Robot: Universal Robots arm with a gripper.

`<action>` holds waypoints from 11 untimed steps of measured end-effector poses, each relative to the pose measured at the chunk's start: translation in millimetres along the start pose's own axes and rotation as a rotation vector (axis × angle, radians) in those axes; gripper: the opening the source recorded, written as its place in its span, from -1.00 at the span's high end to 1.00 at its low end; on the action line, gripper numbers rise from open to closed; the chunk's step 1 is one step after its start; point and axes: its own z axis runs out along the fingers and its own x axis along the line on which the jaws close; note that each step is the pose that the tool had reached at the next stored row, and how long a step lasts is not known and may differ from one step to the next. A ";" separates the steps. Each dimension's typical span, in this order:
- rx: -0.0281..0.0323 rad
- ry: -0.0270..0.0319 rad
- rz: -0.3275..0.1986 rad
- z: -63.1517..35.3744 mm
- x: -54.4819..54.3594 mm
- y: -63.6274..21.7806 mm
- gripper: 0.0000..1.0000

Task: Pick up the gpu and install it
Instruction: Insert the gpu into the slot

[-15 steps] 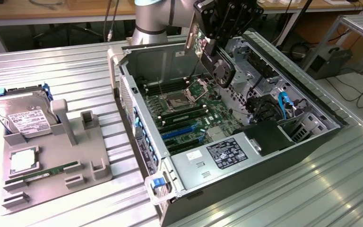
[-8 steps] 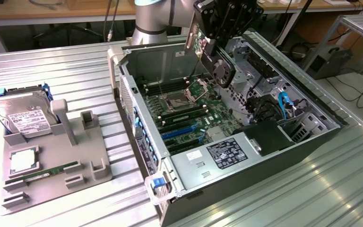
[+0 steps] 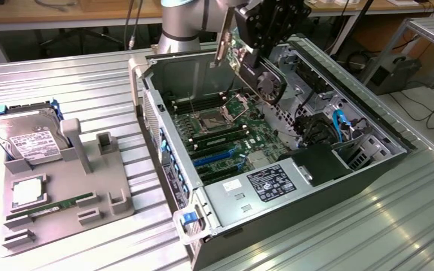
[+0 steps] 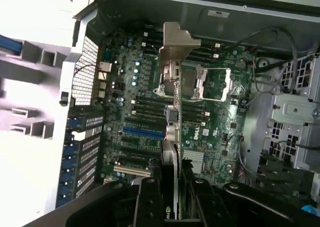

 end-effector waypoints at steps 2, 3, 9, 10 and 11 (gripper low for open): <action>0.0013 0.0016 -0.037 0.3 0.0 0.0 0.47; 0.0024 0.0032 -0.072 0.7 0.0 0.0 0.47; 0.0095 0.0123 -0.282 3.0 -0.1 -0.1 0.47; 0.0103 0.0132 -0.303 3.2 -0.1 -0.1 0.47; 0.0111 0.0142 -0.326 3.5 -0.1 -0.1 0.47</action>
